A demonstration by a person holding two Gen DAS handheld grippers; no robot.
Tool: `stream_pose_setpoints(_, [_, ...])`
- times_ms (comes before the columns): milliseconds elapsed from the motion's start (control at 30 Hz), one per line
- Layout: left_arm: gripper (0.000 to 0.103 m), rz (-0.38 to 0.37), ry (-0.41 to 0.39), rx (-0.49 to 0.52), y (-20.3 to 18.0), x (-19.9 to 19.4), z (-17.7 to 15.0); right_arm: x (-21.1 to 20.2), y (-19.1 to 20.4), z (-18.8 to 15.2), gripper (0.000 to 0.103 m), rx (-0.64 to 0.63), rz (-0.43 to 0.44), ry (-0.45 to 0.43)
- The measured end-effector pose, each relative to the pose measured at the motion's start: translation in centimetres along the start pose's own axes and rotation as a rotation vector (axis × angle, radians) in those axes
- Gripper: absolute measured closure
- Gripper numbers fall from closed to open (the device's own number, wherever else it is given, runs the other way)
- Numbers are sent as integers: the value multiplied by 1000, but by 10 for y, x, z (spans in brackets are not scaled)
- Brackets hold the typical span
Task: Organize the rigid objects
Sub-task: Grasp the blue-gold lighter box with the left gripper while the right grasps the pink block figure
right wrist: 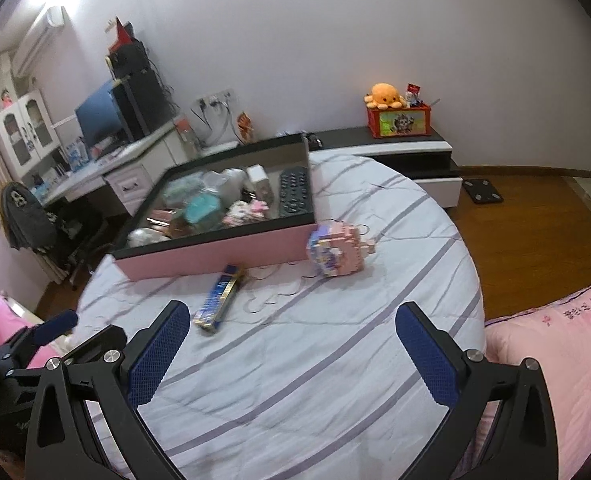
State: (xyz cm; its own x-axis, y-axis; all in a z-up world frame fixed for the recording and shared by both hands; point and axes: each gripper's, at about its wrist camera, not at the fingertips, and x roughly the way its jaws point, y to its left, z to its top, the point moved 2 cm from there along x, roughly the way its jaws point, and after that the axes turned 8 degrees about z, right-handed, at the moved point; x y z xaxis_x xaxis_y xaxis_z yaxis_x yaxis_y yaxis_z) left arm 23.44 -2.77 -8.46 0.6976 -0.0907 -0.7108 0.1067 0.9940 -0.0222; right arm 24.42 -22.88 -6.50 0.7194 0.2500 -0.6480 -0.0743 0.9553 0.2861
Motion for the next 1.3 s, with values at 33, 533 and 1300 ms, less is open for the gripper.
stream_pose_setpoints(33, [0, 2, 7, 8, -3, 6, 1, 7, -4, 3, 0, 2, -7, 13])
stream_pose_setpoints(533, [8, 31, 139, 39, -30, 110, 18, 91, -42, 24, 0, -14, -94, 147])
stream_pose_setpoints(1300, [83, -82, 141, 19, -26, 112, 15, 98, -40, 19, 35, -52, -63, 137])
